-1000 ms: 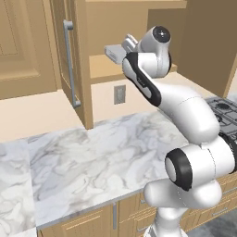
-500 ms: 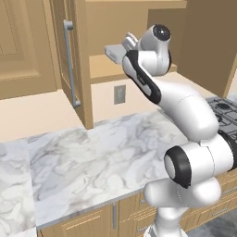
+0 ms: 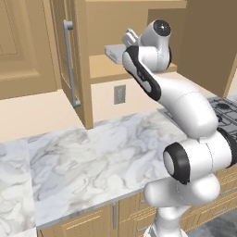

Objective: Retrieve the tupperware and aluminum foil from the cabinet and place them on the dining counter near the plate with steak and bell pepper to prepare for storing leftovers.

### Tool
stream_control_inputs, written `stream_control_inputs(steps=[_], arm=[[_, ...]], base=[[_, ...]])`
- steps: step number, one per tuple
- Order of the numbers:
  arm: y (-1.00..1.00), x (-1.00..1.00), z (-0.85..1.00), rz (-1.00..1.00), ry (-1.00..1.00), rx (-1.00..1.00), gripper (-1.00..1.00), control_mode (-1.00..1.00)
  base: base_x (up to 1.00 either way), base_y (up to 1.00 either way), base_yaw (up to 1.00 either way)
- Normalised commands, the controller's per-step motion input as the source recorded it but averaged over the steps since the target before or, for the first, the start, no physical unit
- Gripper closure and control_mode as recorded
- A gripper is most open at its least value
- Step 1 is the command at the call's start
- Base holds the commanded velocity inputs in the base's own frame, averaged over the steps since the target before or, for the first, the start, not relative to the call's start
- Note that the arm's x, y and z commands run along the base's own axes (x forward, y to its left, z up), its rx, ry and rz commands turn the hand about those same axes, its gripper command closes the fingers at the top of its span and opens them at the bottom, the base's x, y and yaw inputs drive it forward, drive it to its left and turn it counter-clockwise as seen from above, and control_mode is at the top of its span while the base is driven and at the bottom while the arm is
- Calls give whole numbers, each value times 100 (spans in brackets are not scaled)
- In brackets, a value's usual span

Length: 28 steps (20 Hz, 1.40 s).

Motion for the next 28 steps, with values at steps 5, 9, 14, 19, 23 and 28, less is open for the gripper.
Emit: stream_control_inputs(steps=[5, 9, 14, 19, 23, 28], arm=[[2, 5, 8, 0, 0, 0, -100, -100], [2, 24, -14, 0, 0, 0, -100, -100], [2, 37, -21, 0, 0, 0, -100, -100], [5, 39, -8, 0, 0, 0, -100, -100], [13, 33, 0, 0, 4, 0, -100, -100], [18, 34, -8, 0, 7, 0, -100, -100]], base=[[0, 0, 0], [0, 0, 0], [0, 0, 0], [0, 0, 0], [0, 0, 0], [0, 0, 0]])
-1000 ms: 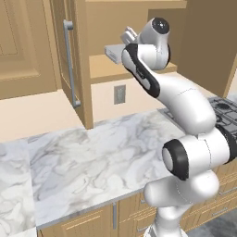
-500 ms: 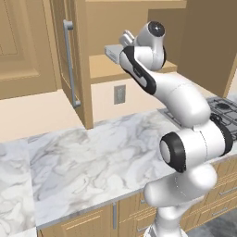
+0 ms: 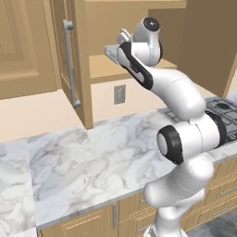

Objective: Retrieve the tupperware and aluminum foil from the cabinet and place them on the dining counter near the plate with steak and bell pepper to prepare for storing leftovers.

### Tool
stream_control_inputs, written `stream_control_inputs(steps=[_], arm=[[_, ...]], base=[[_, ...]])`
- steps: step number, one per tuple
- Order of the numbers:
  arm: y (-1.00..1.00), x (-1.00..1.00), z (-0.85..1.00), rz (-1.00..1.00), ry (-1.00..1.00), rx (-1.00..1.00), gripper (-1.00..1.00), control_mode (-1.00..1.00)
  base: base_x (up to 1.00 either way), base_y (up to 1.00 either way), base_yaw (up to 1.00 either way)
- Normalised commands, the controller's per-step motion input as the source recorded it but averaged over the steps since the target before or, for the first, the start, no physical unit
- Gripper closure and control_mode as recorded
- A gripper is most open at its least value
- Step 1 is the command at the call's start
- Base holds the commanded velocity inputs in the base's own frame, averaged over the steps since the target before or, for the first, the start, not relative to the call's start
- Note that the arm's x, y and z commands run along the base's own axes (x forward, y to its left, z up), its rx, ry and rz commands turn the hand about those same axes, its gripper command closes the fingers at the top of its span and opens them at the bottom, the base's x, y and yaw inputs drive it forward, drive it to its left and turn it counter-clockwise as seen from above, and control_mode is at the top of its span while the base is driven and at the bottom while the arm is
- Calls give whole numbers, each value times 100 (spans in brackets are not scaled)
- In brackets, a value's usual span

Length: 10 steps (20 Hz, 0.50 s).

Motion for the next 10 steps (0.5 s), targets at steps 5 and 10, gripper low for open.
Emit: stream_control_inputs(steps=[5, 10], arm=[[16, 35, -26, 0, 1, 0, -100, -100], [5, 30, -27, 0, 0, 0, -100, -100]], base=[[0, 0, 0], [0, 0, 0]])
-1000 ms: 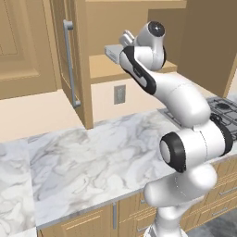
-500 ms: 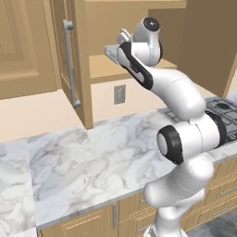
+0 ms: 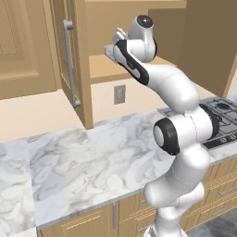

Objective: Retrieve the tupperware and aluminum foil from the cabinet and place them on the dining counter near the plate with steak and bell pepper to prepare for storing leftovers.

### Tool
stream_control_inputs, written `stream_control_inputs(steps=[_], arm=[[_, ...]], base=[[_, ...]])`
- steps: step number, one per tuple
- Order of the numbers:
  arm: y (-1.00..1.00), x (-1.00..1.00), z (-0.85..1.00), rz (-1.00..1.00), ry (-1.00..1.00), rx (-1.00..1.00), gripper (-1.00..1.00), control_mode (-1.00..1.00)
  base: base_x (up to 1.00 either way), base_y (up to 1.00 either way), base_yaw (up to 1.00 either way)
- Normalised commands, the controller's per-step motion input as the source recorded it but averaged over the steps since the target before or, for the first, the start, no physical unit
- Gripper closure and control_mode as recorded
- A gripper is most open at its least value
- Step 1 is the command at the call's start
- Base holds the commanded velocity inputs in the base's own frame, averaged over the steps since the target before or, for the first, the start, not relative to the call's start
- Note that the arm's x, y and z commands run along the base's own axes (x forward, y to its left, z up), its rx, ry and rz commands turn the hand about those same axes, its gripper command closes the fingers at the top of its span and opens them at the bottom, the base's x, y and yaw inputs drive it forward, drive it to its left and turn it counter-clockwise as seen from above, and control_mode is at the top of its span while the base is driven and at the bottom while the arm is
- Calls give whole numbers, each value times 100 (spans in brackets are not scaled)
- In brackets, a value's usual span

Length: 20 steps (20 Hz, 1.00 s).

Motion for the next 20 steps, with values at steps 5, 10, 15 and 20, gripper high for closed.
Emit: stream_control_inputs(steps=[5, 10, 15, 20], arm=[[0, 25, -31, 0, 0, 0, -100, -100], [0, 18, -35, 0, 2, 0, -100, -100], [0, 13, -39, 0, 0, 0, -100, -100], [0, 8, -39, 0, 0, -1, -100, -100]], base=[[0, 0, 0], [0, 0, 0], [0, 0, 0], [0, 0, 0]])
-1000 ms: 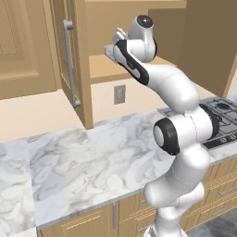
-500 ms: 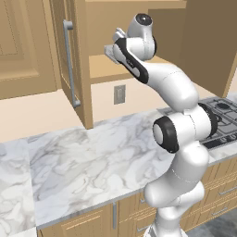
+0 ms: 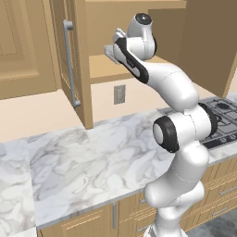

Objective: Retrieve the tupperware and aluminum foil from the cabinet and place them on the dining counter near the plate with steak and bell pepper to prepare for storing leftovers.

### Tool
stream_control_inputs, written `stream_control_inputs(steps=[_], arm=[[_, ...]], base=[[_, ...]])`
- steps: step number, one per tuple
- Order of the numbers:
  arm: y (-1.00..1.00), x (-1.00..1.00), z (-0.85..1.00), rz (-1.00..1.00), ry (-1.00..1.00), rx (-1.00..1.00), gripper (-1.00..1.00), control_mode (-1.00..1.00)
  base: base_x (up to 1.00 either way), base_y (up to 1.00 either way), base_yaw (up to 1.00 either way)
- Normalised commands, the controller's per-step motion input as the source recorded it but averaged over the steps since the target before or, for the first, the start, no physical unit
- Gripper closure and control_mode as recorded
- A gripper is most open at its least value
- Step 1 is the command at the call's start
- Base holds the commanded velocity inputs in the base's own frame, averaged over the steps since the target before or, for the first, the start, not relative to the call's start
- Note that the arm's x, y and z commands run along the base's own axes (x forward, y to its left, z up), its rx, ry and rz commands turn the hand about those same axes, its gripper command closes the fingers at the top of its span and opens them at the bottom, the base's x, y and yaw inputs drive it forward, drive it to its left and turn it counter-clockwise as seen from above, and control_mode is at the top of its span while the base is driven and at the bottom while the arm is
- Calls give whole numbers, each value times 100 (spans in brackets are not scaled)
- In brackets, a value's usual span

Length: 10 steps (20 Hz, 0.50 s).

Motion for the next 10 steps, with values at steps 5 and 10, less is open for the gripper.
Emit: stream_control_inputs(steps=[5, 10], arm=[[0, 8, -43, -1, 0, -3, -100, -100], [0, 8, -35, -2, 0, -7, -100, -100]], base=[[0, 0, 0], [0, 0, 0]])
